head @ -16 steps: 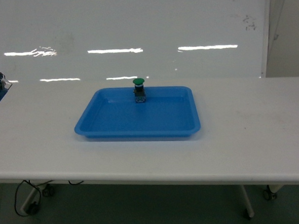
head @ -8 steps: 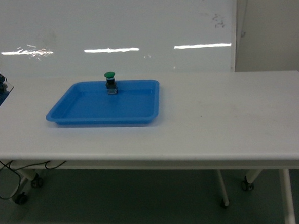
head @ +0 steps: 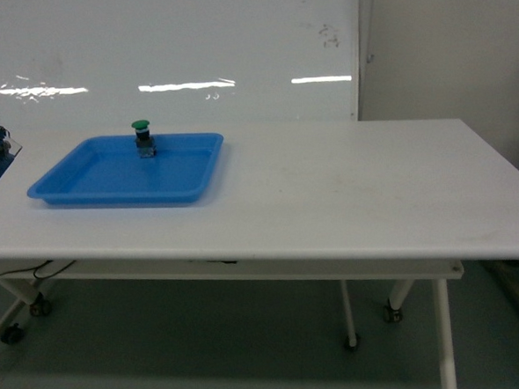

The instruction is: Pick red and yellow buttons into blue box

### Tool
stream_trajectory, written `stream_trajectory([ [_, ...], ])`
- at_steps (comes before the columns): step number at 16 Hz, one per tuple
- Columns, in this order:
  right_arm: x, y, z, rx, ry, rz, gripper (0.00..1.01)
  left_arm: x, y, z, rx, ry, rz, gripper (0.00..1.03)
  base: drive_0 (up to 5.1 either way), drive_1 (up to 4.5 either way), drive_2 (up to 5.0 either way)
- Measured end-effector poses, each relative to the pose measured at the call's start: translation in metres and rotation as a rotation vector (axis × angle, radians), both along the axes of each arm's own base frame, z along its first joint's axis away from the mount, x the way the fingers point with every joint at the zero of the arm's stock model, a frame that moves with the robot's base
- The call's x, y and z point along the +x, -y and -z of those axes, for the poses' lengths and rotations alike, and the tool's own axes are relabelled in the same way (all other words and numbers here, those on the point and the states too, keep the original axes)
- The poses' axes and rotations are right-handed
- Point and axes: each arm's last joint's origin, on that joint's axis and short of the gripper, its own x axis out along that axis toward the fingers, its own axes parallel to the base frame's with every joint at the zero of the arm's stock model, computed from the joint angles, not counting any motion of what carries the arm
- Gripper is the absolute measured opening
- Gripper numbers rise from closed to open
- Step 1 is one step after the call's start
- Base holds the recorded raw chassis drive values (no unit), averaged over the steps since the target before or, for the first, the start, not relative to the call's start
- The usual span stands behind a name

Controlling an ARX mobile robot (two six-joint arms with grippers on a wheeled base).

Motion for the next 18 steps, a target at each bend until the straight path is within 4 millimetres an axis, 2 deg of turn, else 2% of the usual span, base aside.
stream_trajectory([
  [3,0.0,0.0,0.0,0.0,0.0,0.0,0.27,0.0001,0.0,0.0006,0.001,-0.005,0.0,0.24,4.7,-3.35,-1.3],
  [18,0.0,0.0001,0.0002,-0.001,-0.001,0.002,0.27,0.0001,0.0,0.0004,0.0,-0.003,0.0,0.24,4.2,-2.05,-2.0],
])
